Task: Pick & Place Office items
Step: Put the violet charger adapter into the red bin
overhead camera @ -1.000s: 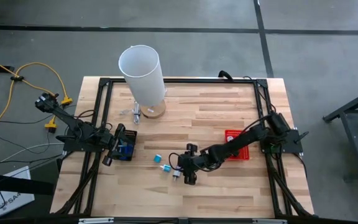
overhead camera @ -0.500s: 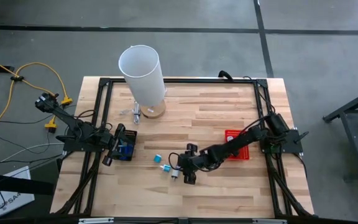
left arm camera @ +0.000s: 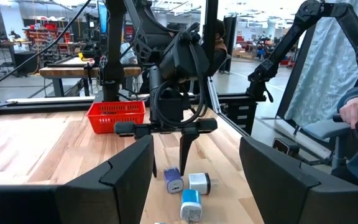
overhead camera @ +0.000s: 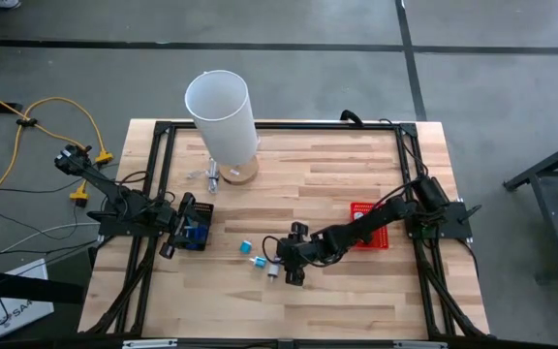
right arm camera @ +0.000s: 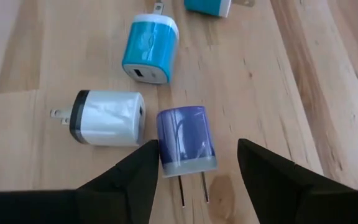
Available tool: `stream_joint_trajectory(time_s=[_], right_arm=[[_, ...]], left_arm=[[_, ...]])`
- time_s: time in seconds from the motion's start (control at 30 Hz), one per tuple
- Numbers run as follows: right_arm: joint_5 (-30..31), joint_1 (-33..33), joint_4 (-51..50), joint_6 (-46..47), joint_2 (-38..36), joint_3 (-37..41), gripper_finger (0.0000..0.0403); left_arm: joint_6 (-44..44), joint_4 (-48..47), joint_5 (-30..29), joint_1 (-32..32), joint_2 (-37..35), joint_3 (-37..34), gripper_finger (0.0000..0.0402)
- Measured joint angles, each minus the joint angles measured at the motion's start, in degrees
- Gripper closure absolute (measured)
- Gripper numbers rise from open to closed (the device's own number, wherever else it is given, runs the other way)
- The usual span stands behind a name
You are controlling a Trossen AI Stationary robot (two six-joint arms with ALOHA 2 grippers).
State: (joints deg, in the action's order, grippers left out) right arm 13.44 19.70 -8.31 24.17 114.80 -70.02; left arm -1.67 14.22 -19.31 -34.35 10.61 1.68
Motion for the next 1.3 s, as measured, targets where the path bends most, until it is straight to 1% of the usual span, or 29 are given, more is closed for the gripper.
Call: stream_joint_trajectory(time_s=[0.37, 0.47, 0.6, 0.93, 1.07, 1.3], right_arm=[[-0.4, 0.0, 1.2, -2.3, 0.4, 0.0, 0.0198], [-2.1, 0.0, 2.0, -3.5, 1.2, 0.1, 0.0198], [-3.3, -0.6, 3.2, -3.2, 2.3, 0.0, 0.0198], [-3.4, -1.0, 3.6, -3.0, 2.3, 0.0, 0.0199], [-3.4, -1.0, 3.4, -3.0, 2.3, 0.0, 0.0218], [-3.5, -1.0, 3.5, -3.0, 2.3, 0.0, 0.0273]], left_arm=[[0.0, 0.0, 0.0, 0.0, 0.0, 0.0, 0.0169], [0.0, 0.0, 0.0, 0.0, 0.0, 0.0, 0.0169], [0.0, 0.0, 0.0, 0.0, 0.0, 0.0, 0.0169], [0.0, 0.1, 0.0, 0.0, 0.0, 0.0, 0.0169], [0.0, 0.1, 0.0, 0.0, 0.0, 0.0, 0.0169], [0.0, 0.1, 0.0, 0.0, 0.0, 0.0, 0.0169]])
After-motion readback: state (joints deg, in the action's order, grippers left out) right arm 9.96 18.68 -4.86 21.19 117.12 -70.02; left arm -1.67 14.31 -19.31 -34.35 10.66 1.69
